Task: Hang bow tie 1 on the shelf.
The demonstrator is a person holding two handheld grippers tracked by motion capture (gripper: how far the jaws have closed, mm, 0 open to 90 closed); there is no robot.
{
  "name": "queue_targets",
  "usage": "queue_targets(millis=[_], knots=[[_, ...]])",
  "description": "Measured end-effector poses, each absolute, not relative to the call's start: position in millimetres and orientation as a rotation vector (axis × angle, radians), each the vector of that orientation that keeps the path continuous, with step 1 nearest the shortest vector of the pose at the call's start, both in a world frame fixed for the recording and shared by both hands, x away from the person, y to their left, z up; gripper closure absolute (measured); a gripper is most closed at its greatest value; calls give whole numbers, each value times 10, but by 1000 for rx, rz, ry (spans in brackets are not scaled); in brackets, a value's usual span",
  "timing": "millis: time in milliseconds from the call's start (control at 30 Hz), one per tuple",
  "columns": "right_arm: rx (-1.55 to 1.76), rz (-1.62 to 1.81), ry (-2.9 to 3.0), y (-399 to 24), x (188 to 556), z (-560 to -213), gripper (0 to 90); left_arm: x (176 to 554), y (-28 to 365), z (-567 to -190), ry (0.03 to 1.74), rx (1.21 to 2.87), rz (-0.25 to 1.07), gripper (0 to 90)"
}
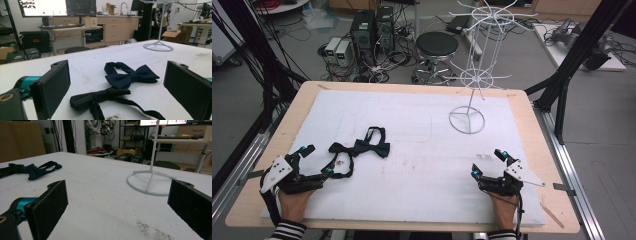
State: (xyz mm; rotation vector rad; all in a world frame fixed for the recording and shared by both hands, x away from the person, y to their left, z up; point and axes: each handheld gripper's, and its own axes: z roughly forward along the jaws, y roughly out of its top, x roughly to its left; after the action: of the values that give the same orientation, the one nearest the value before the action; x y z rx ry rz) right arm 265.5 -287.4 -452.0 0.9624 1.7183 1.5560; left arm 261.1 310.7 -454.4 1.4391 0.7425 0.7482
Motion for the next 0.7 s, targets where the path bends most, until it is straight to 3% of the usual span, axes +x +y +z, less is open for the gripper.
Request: queue_targets(millis=[700], knots=[[967,1554,1718,-2872,2655,-4520,22,2629,3117,-4537,729,1450,715,17]])
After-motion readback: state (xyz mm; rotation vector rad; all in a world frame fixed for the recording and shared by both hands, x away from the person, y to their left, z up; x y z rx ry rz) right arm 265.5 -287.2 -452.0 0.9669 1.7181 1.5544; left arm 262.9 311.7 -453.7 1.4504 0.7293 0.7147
